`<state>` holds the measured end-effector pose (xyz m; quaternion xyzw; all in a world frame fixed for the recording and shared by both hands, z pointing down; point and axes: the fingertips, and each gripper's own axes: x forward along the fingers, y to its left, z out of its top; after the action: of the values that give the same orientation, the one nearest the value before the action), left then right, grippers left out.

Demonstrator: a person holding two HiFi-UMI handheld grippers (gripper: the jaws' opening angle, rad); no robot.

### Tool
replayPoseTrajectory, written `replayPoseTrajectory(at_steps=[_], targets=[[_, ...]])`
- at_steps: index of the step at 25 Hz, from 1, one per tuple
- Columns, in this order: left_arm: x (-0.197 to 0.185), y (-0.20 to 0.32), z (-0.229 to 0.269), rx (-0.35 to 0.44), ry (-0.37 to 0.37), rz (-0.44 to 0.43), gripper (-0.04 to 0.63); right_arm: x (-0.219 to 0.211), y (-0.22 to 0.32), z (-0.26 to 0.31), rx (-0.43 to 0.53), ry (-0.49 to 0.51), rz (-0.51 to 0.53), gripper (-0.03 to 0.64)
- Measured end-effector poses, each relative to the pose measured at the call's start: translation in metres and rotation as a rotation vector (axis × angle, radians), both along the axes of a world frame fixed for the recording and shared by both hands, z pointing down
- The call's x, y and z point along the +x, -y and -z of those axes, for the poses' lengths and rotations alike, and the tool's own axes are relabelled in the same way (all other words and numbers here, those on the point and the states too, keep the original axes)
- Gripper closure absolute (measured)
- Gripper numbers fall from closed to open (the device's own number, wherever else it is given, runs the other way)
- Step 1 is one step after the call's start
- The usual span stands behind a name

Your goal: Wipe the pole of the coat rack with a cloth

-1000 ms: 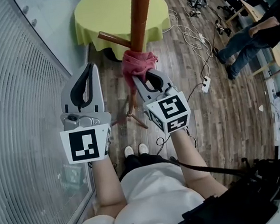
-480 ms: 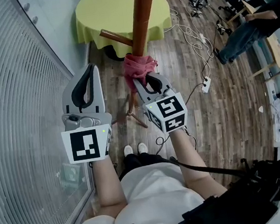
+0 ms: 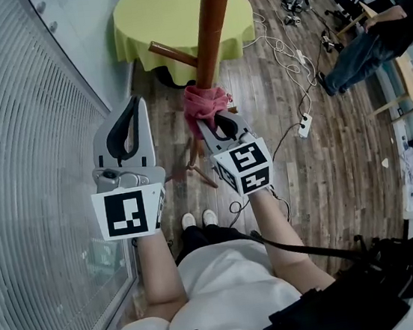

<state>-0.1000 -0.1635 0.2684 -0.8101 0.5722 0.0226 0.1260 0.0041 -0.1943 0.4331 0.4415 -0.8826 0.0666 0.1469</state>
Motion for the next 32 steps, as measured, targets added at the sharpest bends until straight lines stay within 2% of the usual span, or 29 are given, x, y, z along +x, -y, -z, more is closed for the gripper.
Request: replayPoseTrajectory(at_steps=[6,10,16,20,32], targets=[[-0.001,-0.001,-0.001,-0.004,-0.001,0.007,0.581,0.000,-0.002,-0.010,-0.031,-0.004,0.008,0.543],[-0.001,-0.001,-0.003,-0.039,-0.042,0.016,0.581,0.000,-0.002,-0.017,-0.048,-0.011,0.010,0.541],[-0.002,0.000,-0.005,-0.032,-0.022,0.015,0.582,-0.001,-0.003,-0.027,-0.073,-0.016,0.015,0.541],[-0.002,-0.001,-0.005,-0.050,-0.045,0.020,0.582,-0.001,-0.004,-0.031,-0.083,-0.020,0.018,0.542],[-0.005,-0.001,-0.009,-0.054,-0.048,0.028,0.581,-0.002,-0.006,-0.058,-0.136,-0.055,0.024,0.541]])
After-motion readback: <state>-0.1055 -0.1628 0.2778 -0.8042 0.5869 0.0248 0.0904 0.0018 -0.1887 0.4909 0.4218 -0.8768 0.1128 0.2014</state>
